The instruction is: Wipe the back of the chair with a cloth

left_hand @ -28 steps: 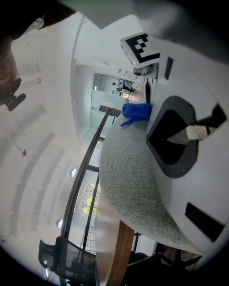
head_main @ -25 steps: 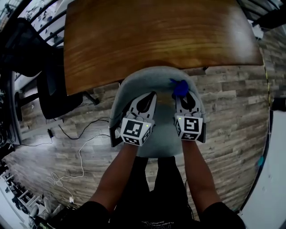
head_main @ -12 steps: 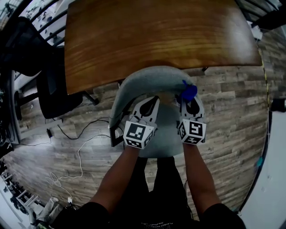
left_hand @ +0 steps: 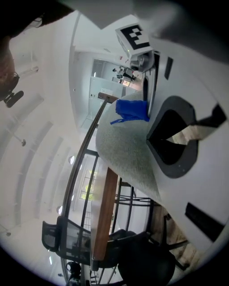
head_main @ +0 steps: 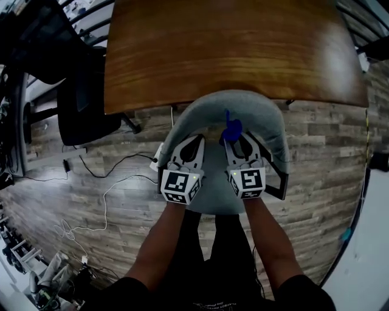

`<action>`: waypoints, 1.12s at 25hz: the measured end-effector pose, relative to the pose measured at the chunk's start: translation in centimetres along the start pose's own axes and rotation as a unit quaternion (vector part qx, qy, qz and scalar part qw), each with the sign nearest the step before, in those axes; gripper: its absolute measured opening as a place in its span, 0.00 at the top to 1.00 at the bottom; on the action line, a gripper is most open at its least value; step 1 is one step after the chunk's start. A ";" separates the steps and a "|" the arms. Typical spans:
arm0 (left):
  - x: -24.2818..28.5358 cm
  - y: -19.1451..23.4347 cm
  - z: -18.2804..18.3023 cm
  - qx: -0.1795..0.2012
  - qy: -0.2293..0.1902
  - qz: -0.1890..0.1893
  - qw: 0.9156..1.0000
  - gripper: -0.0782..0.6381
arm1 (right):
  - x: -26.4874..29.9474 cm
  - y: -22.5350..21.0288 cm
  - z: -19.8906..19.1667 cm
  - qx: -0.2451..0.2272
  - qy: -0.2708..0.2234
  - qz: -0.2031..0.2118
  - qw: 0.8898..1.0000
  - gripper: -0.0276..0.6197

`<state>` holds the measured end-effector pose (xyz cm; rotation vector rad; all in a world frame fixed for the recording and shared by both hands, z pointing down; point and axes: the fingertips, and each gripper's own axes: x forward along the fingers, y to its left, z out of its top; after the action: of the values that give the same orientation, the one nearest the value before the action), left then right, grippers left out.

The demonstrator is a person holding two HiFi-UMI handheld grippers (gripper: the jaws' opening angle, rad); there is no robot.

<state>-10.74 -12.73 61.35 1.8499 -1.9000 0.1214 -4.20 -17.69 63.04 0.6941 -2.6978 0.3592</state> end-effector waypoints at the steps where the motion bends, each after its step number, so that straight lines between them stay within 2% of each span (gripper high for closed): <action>1: -0.4 0.7 -0.1 -0.005 -0.001 0.008 1.000 0.89 | 0.5 0.9 -0.1 -0.007 0.002 0.013 1.000 0.77; 8: -3.1 3.6 -1.0 -0.026 -0.010 0.046 0.999 0.89 | 2.9 6.1 -1.5 -0.044 0.010 0.089 0.995 0.77; 15: -5.5 6.5 -2.6 -0.039 -0.011 0.076 0.996 0.89 | 5.2 9.9 -2.6 -0.045 0.001 0.129 0.991 0.77; 20: -6.6 7.4 -2.9 -0.051 -0.017 0.075 0.996 0.89 | 5.6 12.9 -3.9 -0.051 0.012 0.162 0.985 0.77; 28: -6.8 7.5 -2.9 -0.062 -0.027 0.076 0.995 0.89 | 7.9 13.6 -4.7 -0.057 0.018 0.183 0.981 0.77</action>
<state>-17.39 -4.71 63.21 1.6431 -2.0358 0.0030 -16.39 -7.92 68.18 0.1532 -2.7784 0.2971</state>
